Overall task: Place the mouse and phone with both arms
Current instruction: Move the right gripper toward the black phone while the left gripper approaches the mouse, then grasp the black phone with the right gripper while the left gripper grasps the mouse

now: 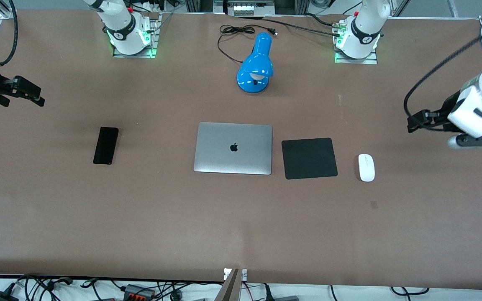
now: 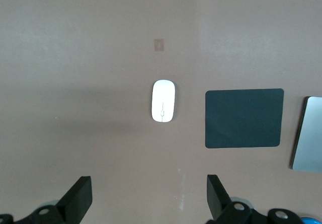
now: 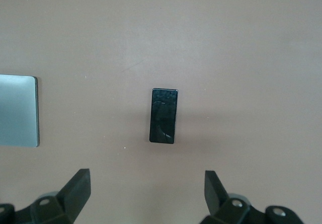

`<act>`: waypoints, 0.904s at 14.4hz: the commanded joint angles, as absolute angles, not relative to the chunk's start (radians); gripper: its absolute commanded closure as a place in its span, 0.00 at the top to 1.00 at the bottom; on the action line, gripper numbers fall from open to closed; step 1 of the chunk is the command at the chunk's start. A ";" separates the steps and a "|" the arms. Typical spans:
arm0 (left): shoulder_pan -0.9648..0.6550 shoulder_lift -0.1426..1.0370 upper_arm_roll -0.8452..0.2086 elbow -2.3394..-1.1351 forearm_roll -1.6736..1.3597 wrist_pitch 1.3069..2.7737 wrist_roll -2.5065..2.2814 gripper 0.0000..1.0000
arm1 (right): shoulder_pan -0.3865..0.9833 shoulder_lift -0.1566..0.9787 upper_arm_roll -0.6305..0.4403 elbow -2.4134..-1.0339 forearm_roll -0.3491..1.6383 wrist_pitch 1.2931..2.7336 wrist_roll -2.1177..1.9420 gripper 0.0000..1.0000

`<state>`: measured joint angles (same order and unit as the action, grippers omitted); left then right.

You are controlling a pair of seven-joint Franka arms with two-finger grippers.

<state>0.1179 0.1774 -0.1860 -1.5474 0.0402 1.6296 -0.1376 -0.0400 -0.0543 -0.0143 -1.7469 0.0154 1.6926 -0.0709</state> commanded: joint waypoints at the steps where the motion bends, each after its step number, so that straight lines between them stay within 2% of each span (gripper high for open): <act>1: 0.121 0.283 -0.186 -1.503 0.052 1.649 -0.115 1.00 | -0.040 -0.037 -0.006 -1.770 0.011 1.694 -0.081 1.00; 3: 0.118 0.360 -0.184 -1.517 0.064 1.780 -0.117 1.00 | -0.038 -0.022 -0.006 -1.821 0.005 1.745 -0.078 1.00; 7: 0.115 0.538 -0.186 -1.523 0.150 1.922 -0.114 1.00 | -0.034 0.017 -0.005 -1.992 -0.060 1.943 -0.075 1.00; 9: 0.109 0.580 -0.192 -1.564 0.153 1.980 -0.109 1.00 | -0.034 0.093 -0.005 -2.005 -0.060 1.983 -0.069 1.00; 13: 0.109 0.581 -0.192 -1.745 0.158 2.241 -0.112 1.00 | -0.040 0.248 -0.005 -2.005 -0.058 2.064 -0.067 1.00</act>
